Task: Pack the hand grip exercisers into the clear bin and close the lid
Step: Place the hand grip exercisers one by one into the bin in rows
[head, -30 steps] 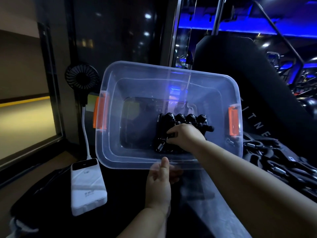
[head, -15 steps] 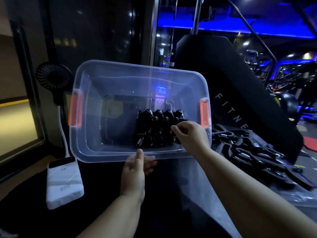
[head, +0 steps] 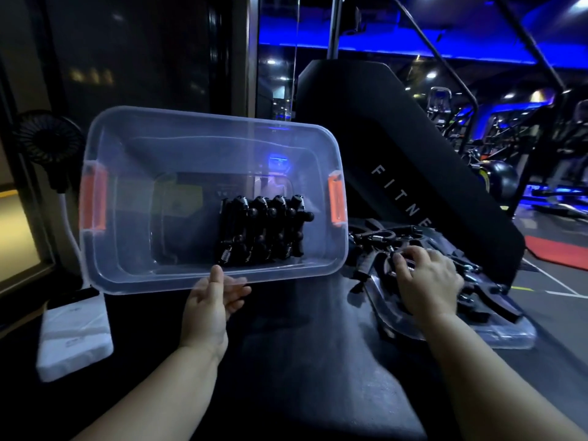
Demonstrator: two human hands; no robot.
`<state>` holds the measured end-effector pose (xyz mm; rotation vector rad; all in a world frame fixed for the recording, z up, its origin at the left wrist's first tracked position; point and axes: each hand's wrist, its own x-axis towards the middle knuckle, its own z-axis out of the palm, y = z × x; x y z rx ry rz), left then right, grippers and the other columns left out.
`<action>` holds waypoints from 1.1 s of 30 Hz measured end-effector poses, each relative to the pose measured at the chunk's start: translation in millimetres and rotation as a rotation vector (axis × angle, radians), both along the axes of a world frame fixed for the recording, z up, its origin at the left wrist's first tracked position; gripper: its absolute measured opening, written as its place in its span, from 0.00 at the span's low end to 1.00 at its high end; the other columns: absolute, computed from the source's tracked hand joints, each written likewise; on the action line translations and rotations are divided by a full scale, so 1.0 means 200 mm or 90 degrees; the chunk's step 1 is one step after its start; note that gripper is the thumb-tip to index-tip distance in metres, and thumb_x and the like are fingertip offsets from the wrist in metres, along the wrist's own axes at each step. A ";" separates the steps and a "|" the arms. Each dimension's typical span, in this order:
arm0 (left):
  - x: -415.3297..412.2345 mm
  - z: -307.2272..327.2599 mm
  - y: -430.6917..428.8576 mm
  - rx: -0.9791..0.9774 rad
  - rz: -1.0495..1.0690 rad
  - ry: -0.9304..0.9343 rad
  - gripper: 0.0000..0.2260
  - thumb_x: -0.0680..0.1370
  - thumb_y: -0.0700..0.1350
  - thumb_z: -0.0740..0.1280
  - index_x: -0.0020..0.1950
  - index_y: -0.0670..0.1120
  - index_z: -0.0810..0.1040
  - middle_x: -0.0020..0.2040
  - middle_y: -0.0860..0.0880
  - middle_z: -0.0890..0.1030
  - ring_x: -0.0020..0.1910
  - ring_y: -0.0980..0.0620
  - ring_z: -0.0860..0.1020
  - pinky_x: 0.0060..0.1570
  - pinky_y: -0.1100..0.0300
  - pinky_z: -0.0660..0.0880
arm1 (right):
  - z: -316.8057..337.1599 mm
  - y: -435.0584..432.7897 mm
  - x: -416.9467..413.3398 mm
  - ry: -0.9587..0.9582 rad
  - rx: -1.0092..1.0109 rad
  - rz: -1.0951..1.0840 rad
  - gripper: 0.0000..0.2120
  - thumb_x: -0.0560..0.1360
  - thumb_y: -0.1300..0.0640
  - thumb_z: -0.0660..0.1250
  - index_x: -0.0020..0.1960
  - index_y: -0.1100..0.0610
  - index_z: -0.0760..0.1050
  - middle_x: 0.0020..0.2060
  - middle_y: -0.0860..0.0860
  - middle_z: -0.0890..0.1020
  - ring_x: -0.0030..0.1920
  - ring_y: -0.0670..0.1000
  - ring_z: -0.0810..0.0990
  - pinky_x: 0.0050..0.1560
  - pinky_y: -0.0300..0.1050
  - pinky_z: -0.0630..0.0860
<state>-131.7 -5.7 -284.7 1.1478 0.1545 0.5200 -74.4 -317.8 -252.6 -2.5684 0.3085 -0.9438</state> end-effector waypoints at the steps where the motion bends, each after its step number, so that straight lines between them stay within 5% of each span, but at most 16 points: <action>1: 0.00 0.00 0.00 0.001 -0.001 -0.001 0.16 0.81 0.53 0.59 0.40 0.45 0.74 0.35 0.50 0.85 0.33 0.56 0.83 0.39 0.59 0.74 | -0.02 -0.04 0.00 0.035 0.014 -0.027 0.21 0.77 0.38 0.55 0.61 0.47 0.74 0.61 0.54 0.75 0.65 0.57 0.66 0.65 0.59 0.58; 6: 0.01 -0.01 0.01 0.003 0.000 0.000 0.15 0.81 0.54 0.59 0.42 0.45 0.75 0.37 0.49 0.85 0.35 0.54 0.83 0.39 0.59 0.74 | -0.09 -0.12 -0.01 0.131 0.082 -0.117 0.30 0.75 0.32 0.52 0.68 0.51 0.68 0.70 0.58 0.66 0.72 0.59 0.58 0.70 0.65 0.49; 12: 0.03 -0.05 0.02 0.005 -0.007 0.007 0.16 0.80 0.56 0.60 0.41 0.46 0.75 0.38 0.49 0.85 0.37 0.53 0.84 0.40 0.59 0.74 | -0.09 -0.14 -0.02 0.111 0.058 -0.182 0.33 0.72 0.31 0.59 0.64 0.56 0.69 0.65 0.62 0.67 0.68 0.62 0.61 0.67 0.63 0.55; 16: 0.03 -0.05 0.03 0.010 -0.007 0.009 0.16 0.80 0.56 0.60 0.41 0.46 0.76 0.39 0.49 0.86 0.37 0.53 0.84 0.39 0.59 0.74 | -0.09 -0.15 -0.03 0.159 0.080 -0.235 0.39 0.71 0.27 0.54 0.63 0.60 0.69 0.63 0.63 0.67 0.65 0.62 0.63 0.64 0.64 0.58; 21: 0.03 -0.05 0.03 0.007 -0.005 0.008 0.15 0.80 0.56 0.60 0.40 0.47 0.75 0.38 0.49 0.86 0.37 0.54 0.84 0.39 0.60 0.74 | -0.10 -0.16 -0.02 0.167 0.007 -0.206 0.33 0.75 0.30 0.48 0.59 0.55 0.76 0.61 0.59 0.73 0.64 0.61 0.65 0.64 0.60 0.58; 33: 0.03 -0.05 0.03 0.008 -0.012 0.006 0.16 0.78 0.57 0.61 0.40 0.46 0.76 0.39 0.49 0.86 0.37 0.53 0.84 0.39 0.59 0.74 | -0.08 -0.15 -0.04 0.027 0.081 -0.145 0.24 0.77 0.38 0.57 0.54 0.57 0.79 0.58 0.58 0.75 0.63 0.60 0.65 0.61 0.58 0.58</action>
